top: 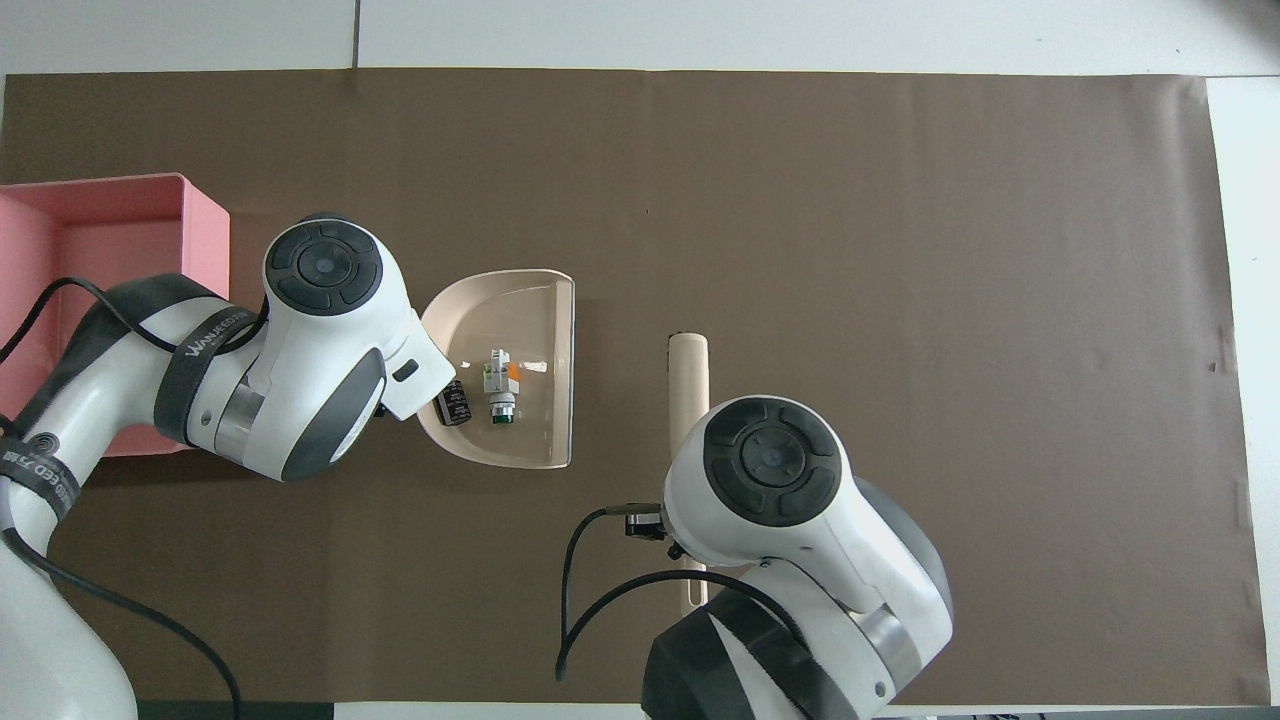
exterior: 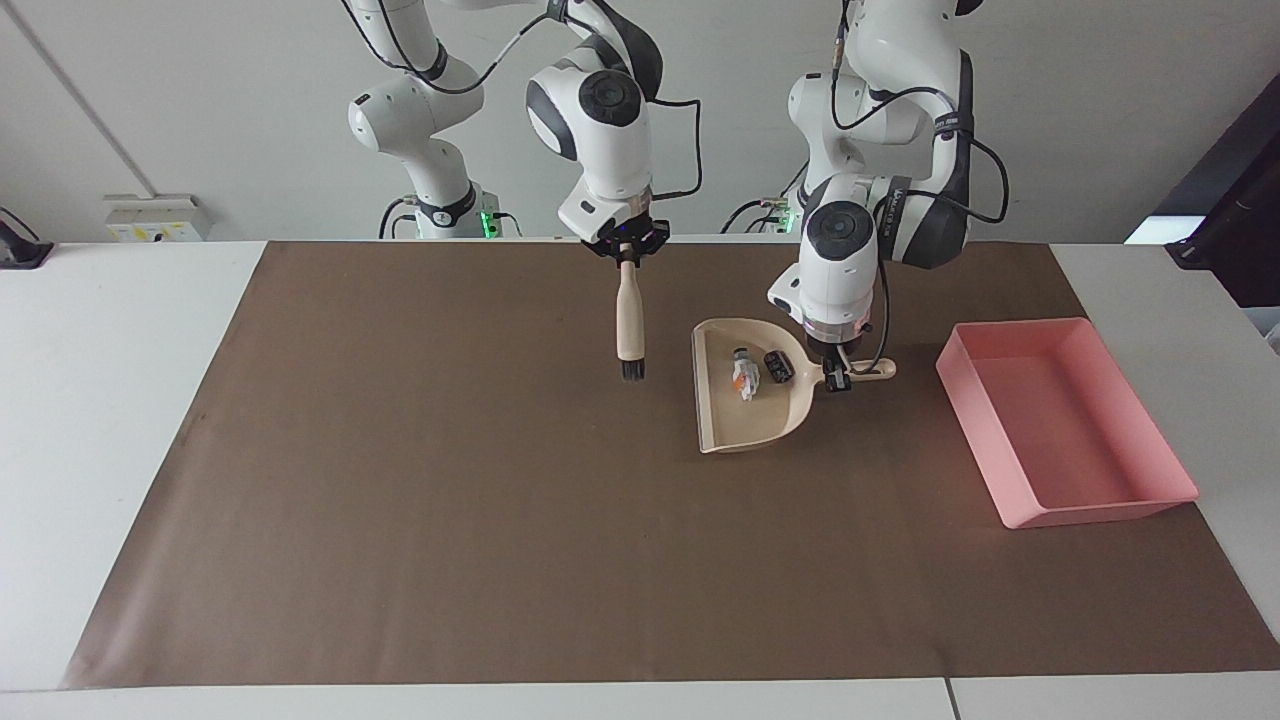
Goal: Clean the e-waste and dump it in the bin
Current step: 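Carry the dustpan to the pink bin while the right gripper returns the brush, then tip the dustpan over the pink bin with the left gripper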
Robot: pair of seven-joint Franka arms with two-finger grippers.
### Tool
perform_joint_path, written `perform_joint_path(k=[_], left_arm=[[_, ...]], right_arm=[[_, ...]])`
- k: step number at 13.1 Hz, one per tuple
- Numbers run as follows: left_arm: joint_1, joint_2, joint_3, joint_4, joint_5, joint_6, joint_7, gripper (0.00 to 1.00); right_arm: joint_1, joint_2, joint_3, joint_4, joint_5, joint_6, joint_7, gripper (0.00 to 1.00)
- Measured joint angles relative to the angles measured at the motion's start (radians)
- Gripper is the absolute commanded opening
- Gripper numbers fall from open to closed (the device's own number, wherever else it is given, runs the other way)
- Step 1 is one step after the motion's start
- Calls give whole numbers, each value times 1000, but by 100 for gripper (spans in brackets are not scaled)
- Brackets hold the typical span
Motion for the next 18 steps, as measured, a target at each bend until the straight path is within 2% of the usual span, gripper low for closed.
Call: perform_joint_path(k=[2, 4, 8, 11, 14, 18], left_arm=[[58, -27, 2, 6, -32, 1, 86, 0], [132, -64, 5, 9, -59, 1, 182, 0], [274, -93, 12, 58, -83, -14, 351, 0], [415, -89, 17, 157, -85, -63, 481, 0], [561, -66, 20, 230, -87, -69, 607, 0], [657, -28, 39, 258, -59, -14, 652, 0]], right_arm=[[-154, -54, -4, 0, -5, -97, -128, 0], [-305, -70, -7, -4, -26, -162, -289, 0], [-556, -61, -9, -74, -103, -141, -563, 0], [-659, -30, -8, -156, -189, -27, -707, 0], [-713, 21, -6, -206, -207, 77, -735, 0], [-735, 51, -4, -252, -212, 170, -777, 0]])
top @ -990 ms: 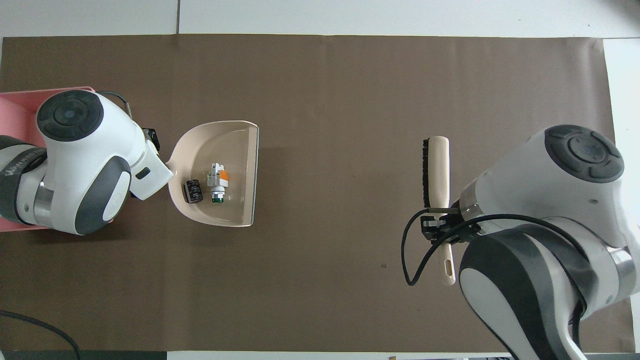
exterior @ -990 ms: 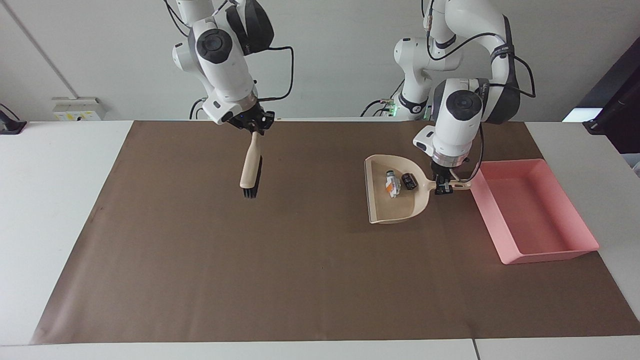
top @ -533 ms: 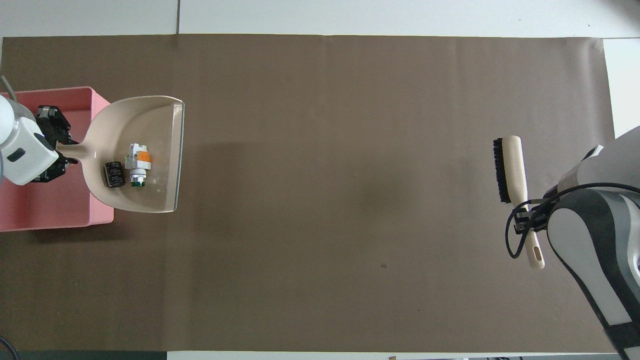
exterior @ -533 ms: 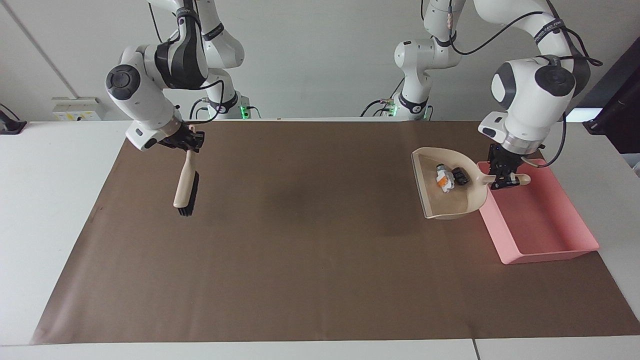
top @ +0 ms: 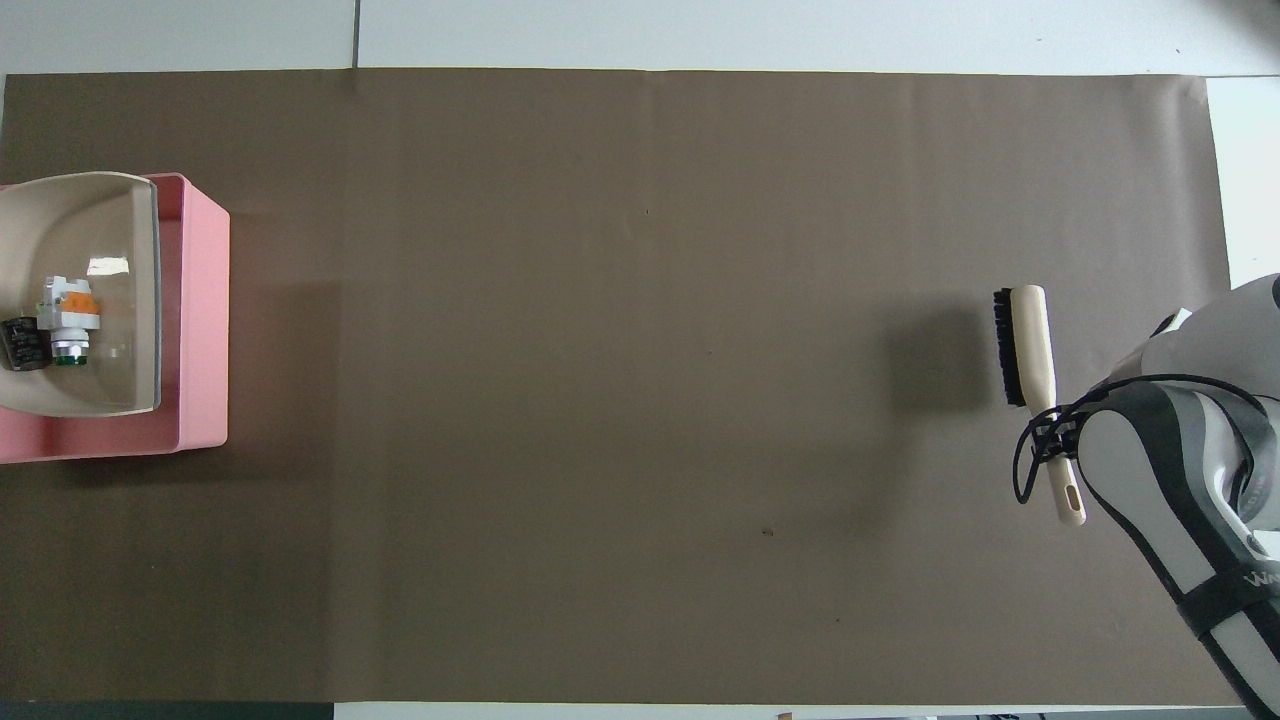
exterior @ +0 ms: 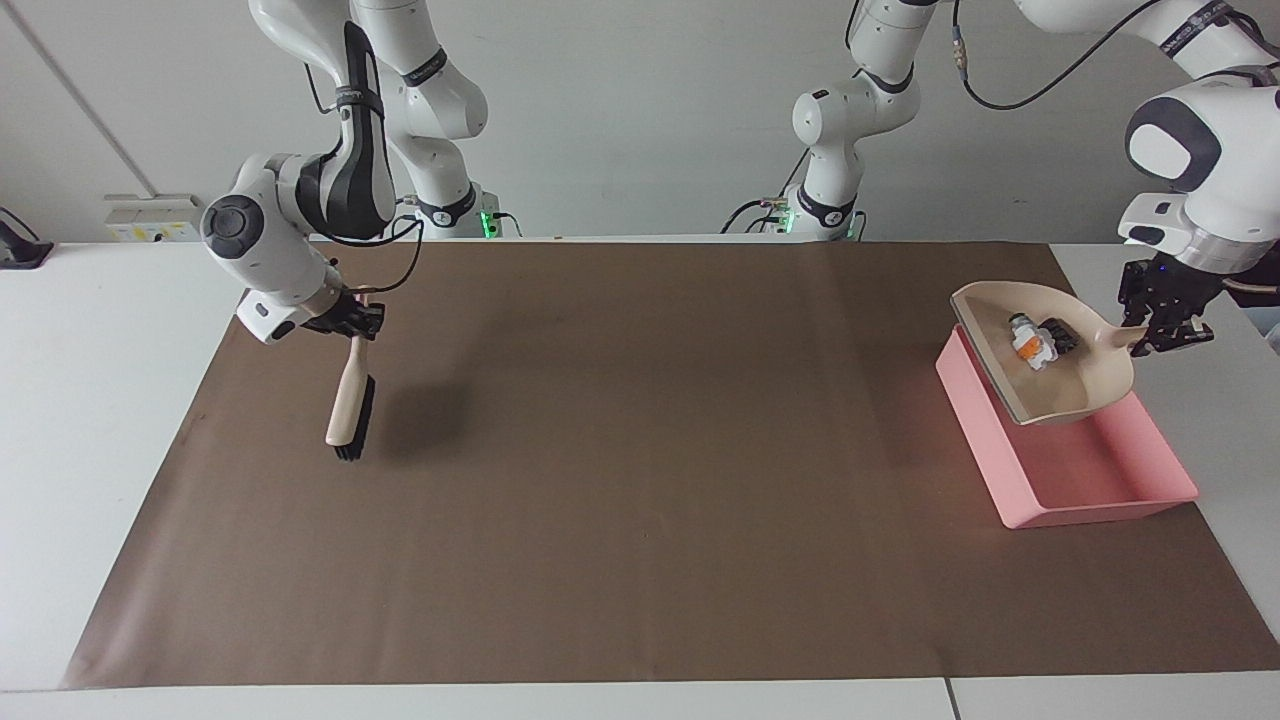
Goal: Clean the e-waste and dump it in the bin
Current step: 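Tip the dustpan over the pink bin with the left gripper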
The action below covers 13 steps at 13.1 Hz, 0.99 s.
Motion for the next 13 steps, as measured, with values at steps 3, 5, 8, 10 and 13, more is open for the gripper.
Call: perform_joint_path(k=[3, 5, 8, 10, 13], left_arm=[[10, 10, 8, 2, 121, 31, -5, 0], [13, 17, 9, 1, 173, 41, -30, 0], [20, 40, 11, 1, 309, 67, -62, 0], [20, 59, 9, -7, 403, 70, -144, 0], [5, 71, 3, -38, 531, 75, -275, 0]], right_arm=[[-41, 16, 0, -33, 0, 72, -25, 0], [-42, 16, 1, -37, 0, 89, -23, 0], [-40, 16, 3, -39, 0, 88, -23, 6], [-38, 15, 4, -33, -1, 59, -23, 30], [-38, 16, 7, -27, -2, 34, -29, 100]])
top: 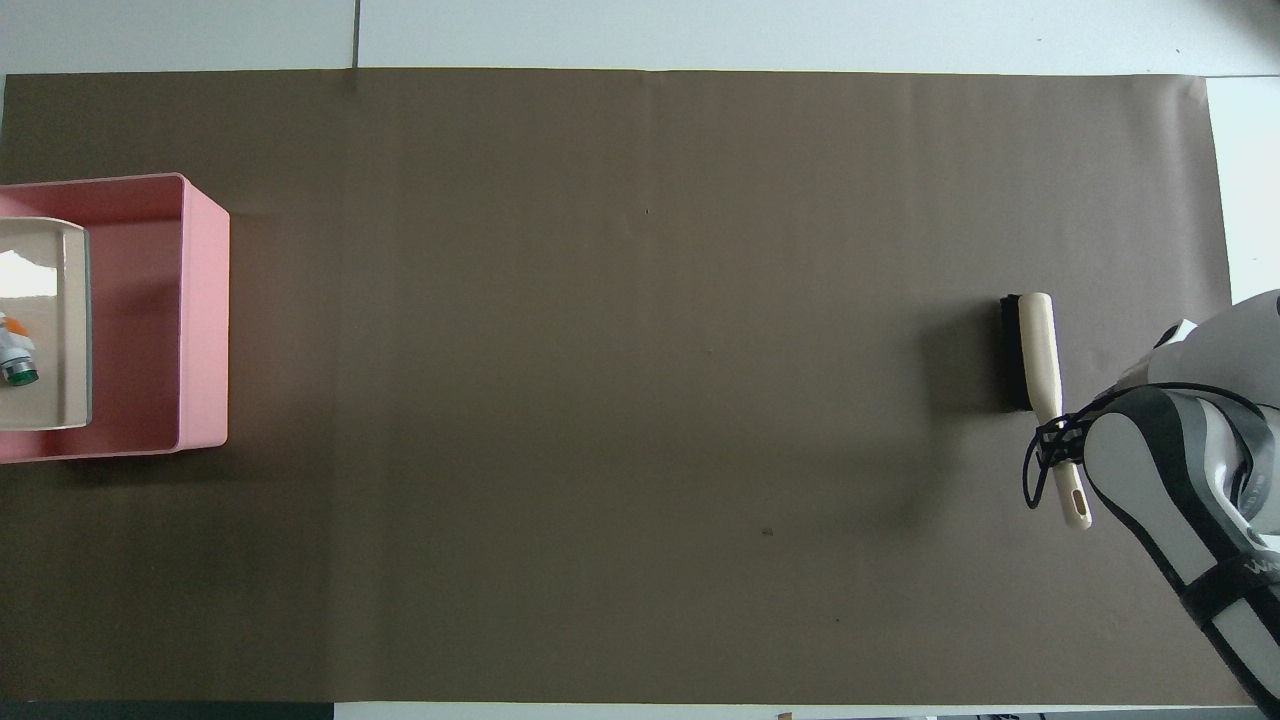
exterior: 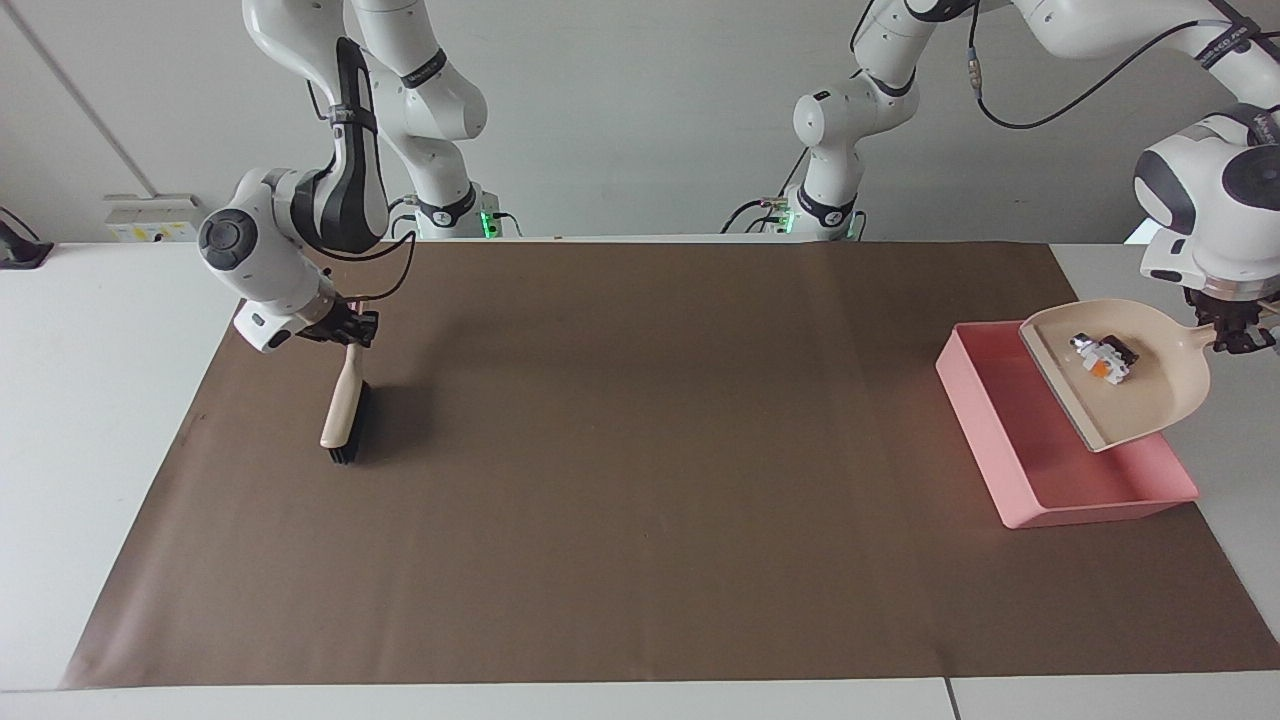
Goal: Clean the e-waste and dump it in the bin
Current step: 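Tip the dustpan over the pink bin with the left gripper, then bring the dustpan back and set it on the table with the left gripper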
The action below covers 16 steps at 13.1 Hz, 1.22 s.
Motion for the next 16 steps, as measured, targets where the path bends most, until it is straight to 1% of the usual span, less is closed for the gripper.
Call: perform_joint_path(k=[4, 8, 11, 13, 14, 16], left_arm=[[-23, 0, -4, -9, 111, 0, -69, 0], [-36, 0, -5, -36, 190, 0, -138, 0], [-52, -1, -5, -36, 281, -8, -150, 0], [-53, -5, -5, -20, 303, -13, -152, 0], [-55, -11, -7, -12, 306, -20, -152, 0], [-86, -32, -8, -4, 324, -64, -151, 0]], right_arm=[[1, -2, 6, 29, -1, -24, -17, 100], [54, -44, 19, 145, -1, -39, 125, 100], [47, -73, 12, 232, -1, -40, 142, 100], [43, -98, 11, 268, -1, -44, 142, 100], [47, -107, 16, 296, -1, -67, 164, 100], [62, -101, 21, 403, -1, -184, 255, 100]])
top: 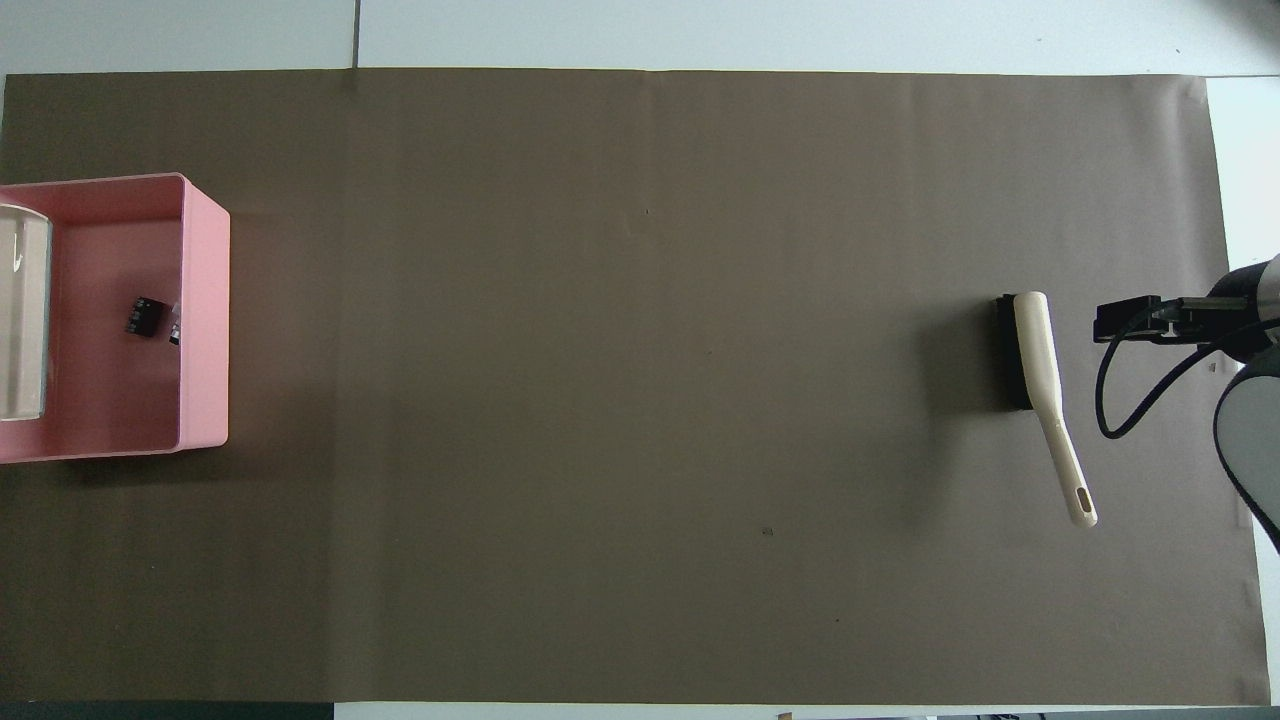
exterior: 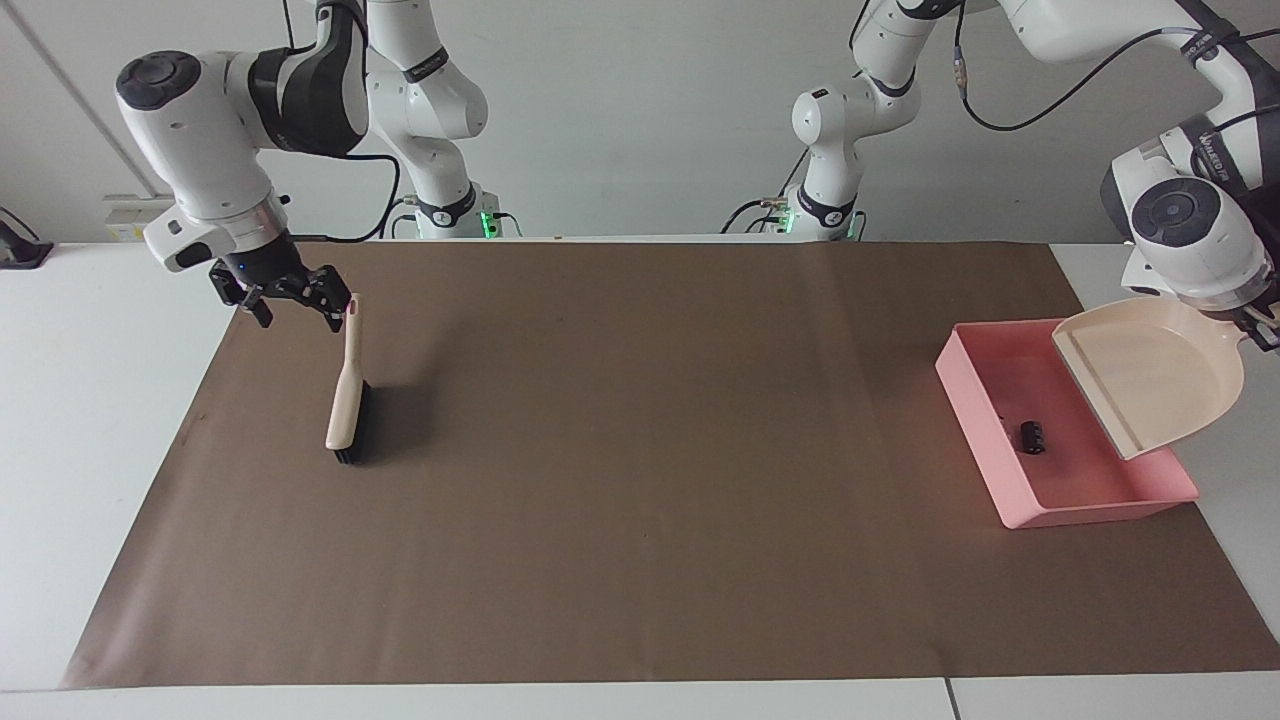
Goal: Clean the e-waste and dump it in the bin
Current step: 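Bring the dustpan back and set it on the table with the left gripper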
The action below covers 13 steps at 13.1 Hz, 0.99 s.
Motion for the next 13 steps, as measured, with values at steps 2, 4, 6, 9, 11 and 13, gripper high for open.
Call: perform_joint_path(k=[2, 4, 6, 9, 11, 13], left_arm=[[-59, -16, -3, -3, 104, -75, -25, 0], [-103, -28, -8, -30, 192, -126, -93, 0], [-107, -31, -7, -55, 254, -143, -161, 0], [-106, -31, -3, -79, 327, -144, -196, 0], [-107, -32, -5, -81, 342, -144, -200, 0], [-108, -40, -9, -80, 342, -144, -190, 0]], right_arm=[[6, 29, 0, 140, 0, -130, 72, 100], [10, 54, 1, 257, 2, -246, 120, 100], [14, 65, 1, 310, 3, -313, 136, 100], [30, 78, -10, 313, 3, -320, 136, 100], [102, 86, -79, 313, 3, -321, 136, 100], [144, 89, -130, 309, 3, -324, 136, 100]])
